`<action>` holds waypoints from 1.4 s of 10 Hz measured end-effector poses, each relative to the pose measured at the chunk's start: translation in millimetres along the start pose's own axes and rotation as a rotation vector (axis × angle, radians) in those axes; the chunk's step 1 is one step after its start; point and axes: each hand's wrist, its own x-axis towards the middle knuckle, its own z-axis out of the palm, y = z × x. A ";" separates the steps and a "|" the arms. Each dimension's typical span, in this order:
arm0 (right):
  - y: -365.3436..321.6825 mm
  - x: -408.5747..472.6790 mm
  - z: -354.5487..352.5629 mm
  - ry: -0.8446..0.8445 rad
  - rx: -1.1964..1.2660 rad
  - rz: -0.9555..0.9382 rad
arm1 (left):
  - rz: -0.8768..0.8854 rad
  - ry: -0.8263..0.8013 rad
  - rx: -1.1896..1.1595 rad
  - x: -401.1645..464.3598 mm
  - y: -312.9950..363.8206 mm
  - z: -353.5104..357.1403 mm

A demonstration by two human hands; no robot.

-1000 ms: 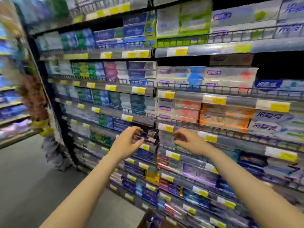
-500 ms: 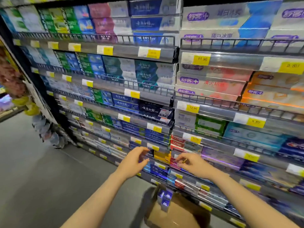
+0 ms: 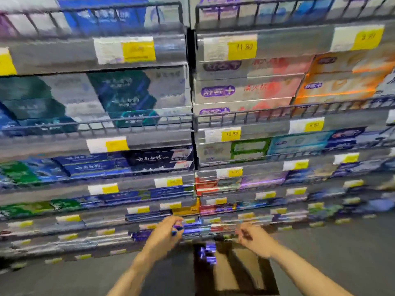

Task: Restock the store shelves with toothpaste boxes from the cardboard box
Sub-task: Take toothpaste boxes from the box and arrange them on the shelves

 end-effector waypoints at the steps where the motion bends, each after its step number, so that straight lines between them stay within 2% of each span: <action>1: 7.5 -9.0 19.2 0.055 0.056 0.087 | 0.015 -0.087 -0.057 16.1 -6.0 9.9; 2: 20.8 -12.1 37.8 0.067 0.115 0.171 | 0.056 -0.231 -0.076 33.7 -10.3 29.4; 3: 37.9 0.0 60.2 0.061 0.155 0.299 | 0.072 -0.283 -0.055 49.4 -20.8 58.1; 5: 106.7 65.3 144.2 -0.028 0.234 0.363 | 0.005 -0.374 -0.050 65.7 -72.1 153.5; 6: 136.2 102.8 175.8 -0.054 0.215 0.335 | 0.044 -0.371 0.113 85.3 -88.1 196.7; 7: 190.9 162.0 249.0 -0.062 0.198 0.330 | 0.289 -0.172 0.394 111.3 -183.6 323.2; 8: 240.9 216.5 326.0 -0.058 0.233 0.322 | 0.286 -0.193 0.586 137.9 -240.4 393.2; 9: 270.8 257.0 376.9 0.014 0.221 0.354 | 0.318 -0.224 0.630 164.2 -264.9 428.8; 10: 283.9 293.0 411.9 0.007 0.119 0.308 | 0.086 -0.383 0.760 190.7 -263.0 451.5; 11: 293.6 307.1 426.2 0.011 0.080 0.294 | 0.078 -0.273 0.793 205.6 -272.8 471.2; 12: 294.9 310.6 425.3 0.014 0.057 0.264 | 0.067 -0.337 0.766 205.1 -288.0 477.8; 13: 284.8 288.5 408.3 0.050 0.134 0.315 | 0.054 -0.262 0.690 199.7 -275.6 453.7; 14: 275.5 256.6 380.2 0.083 0.238 0.324 | 0.021 -0.276 0.624 181.3 -254.0 420.1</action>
